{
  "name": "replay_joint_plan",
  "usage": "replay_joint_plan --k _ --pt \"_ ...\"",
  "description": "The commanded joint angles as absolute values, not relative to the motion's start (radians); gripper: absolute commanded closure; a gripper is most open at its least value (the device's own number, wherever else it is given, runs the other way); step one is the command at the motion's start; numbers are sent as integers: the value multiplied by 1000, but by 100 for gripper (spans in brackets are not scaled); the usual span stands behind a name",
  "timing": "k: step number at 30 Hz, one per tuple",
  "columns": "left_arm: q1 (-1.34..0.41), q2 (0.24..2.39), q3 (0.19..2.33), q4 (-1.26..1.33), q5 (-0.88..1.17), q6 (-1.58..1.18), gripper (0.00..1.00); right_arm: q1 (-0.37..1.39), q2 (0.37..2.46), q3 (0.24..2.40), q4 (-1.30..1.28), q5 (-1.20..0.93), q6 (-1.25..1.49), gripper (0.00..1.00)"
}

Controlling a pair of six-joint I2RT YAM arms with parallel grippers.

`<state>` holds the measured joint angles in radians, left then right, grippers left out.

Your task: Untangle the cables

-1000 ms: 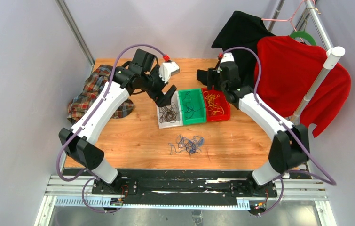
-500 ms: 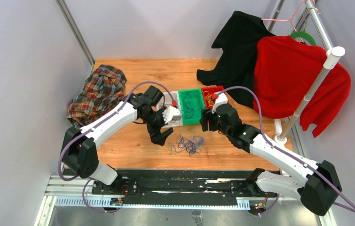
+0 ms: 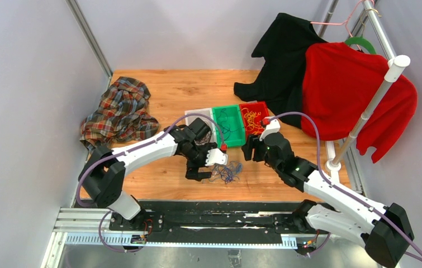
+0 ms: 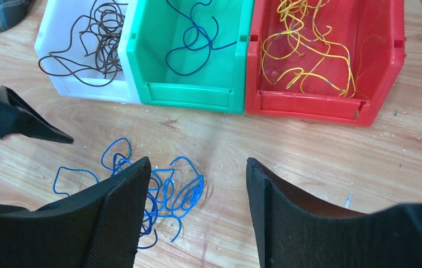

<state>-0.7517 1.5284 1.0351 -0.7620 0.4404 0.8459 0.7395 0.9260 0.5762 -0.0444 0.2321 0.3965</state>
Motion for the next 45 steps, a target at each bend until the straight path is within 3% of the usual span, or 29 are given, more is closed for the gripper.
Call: replay_joint_plan --k 1,4,9,14,16,19,20,31,36,45 --pt "-799 1559 1028 -701 453 964 7 750 921 567 -15 244 421 38" --pt "-823 1578 1019 -703 437 1018 14 749 915 570 -21 256 421 40" --pt "-843 1588 997 -702 410 1073 39 749 904 570 -30 272 420 43" --pt "-845 1568 964 -704 356 1113 55 748 906 582 -33 272 412 44" --pt "-845 1560 959 -700 333 1114 66 748 914 589 -31 267 409 45" --pt "-845 1544 980 -693 335 1072 95 748 929 594 -11 248 407 46" --pt "-845 1536 997 -694 336 1042 99 749 935 595 -2 237 404 44" --pt "-845 1371 1361 -1090 365 814 99 816 954 608 219 -4 281 28" --pt "-845 1338 1510 -1143 365 746 100 926 967 598 406 -50 201 27" --pt "-845 1355 1723 -1208 388 695 100 1022 1125 713 524 -58 150 27"
